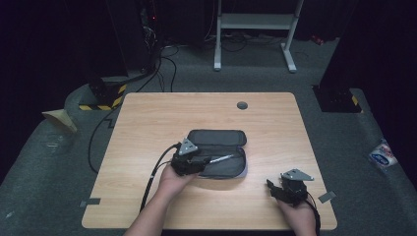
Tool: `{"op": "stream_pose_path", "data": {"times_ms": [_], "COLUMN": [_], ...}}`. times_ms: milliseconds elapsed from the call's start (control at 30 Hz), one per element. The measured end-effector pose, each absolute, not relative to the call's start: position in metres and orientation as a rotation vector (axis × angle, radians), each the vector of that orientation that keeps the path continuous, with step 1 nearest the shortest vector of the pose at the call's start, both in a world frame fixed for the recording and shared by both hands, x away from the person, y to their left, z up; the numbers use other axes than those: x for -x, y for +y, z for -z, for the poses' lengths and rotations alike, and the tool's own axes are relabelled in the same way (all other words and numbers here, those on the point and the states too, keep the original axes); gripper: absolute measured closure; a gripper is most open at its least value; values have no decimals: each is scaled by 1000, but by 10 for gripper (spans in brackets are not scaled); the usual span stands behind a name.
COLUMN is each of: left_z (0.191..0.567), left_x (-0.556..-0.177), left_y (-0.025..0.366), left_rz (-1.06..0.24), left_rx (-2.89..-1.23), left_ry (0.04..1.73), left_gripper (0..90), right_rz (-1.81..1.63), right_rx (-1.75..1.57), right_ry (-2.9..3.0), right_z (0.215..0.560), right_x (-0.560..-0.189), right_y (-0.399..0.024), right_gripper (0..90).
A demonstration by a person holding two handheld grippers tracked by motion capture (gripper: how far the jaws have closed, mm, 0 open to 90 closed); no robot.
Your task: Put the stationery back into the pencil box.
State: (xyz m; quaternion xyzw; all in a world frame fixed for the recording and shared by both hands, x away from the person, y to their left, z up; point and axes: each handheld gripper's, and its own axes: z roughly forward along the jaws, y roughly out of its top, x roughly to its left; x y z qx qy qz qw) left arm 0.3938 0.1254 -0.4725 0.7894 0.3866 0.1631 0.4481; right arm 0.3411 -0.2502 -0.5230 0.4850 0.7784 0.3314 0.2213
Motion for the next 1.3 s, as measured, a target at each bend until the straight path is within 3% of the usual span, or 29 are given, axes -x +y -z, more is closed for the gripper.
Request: {"op": "stream_pose_path", "data": {"times_ms": [400, 833, 1067, 1233, 1300], "left_z": [480, 499, 508, 525, 529], "left_x": [-375, -354, -339, -329, -324], "left_y": [171, 233, 262, 268, 264], "left_rz": [-443, -487, -518, -503, -555], "left_rx": [-1876, -1857, -1926, -1991, -2008], "left_ry": [1071, 1208, 1262, 1315, 1313], "left_gripper": [145, 110, 116, 110, 91], "right_rz": [-910, -909, -906, -906, -904], "right_rx": [-1333, -1335, -1336, -1337, -1336], "right_ry": [2150, 2148, 2145, 2145, 2142], "right_z": [523, 523, 523, 523, 523], "right_x": [-341, -341, -340, -340, -340], "right_y": [-250, -250, -249, -249, -249], "right_gripper": [361, 361, 361, 360, 361]}}
